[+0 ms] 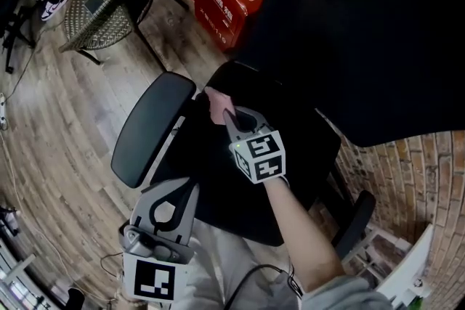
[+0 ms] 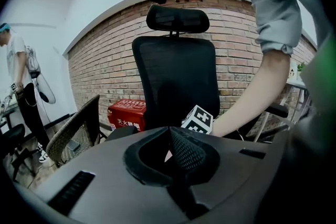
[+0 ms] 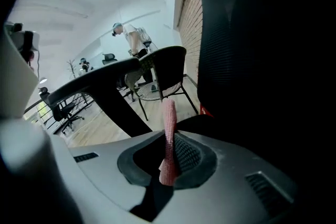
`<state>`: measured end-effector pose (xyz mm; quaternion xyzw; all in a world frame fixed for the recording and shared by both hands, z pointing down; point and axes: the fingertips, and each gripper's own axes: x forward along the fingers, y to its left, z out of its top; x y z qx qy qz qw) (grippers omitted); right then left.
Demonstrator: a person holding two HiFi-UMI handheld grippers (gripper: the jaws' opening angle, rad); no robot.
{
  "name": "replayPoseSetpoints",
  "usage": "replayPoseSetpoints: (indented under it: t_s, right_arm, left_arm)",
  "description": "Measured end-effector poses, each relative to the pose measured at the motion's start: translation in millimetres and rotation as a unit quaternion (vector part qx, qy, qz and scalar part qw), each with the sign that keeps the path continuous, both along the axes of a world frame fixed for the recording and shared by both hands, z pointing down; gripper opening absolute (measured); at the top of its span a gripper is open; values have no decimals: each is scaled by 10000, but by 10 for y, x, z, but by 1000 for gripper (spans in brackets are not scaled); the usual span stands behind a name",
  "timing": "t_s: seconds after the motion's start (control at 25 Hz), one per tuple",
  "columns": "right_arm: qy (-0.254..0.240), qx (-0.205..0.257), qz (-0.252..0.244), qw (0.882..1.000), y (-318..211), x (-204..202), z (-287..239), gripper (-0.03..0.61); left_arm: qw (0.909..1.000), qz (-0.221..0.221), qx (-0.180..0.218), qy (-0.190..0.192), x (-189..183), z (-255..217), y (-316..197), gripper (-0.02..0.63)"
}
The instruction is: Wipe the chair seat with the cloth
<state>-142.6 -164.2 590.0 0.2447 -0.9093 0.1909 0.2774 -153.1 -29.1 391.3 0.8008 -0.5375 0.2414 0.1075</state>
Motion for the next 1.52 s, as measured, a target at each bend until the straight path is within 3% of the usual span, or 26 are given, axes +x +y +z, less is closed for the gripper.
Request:
replayPoseSetpoints:
  t_s: [0.48, 0.92, 1.32, 1.52]
  right_arm:
    - [746, -12, 879, 9933, -464, 411, 441, 55]
    - [1122, -215, 1624, 9801, -491, 1245, 596, 55]
    - [1455, -301, 2465, 9577, -469, 2146, 622, 55]
    - [1588, -356, 2973, 9408, -420, 2643, 622, 55]
  left_arm:
    - [9991, 397, -120, -39, 192, 155, -128, 18]
    - [9961, 863, -152, -82, 481, 213, -305, 18]
    - [9926, 1201, -116, -95, 715, 199, -437, 18]
    - [9911, 1327, -125, -64, 850, 211, -468, 18]
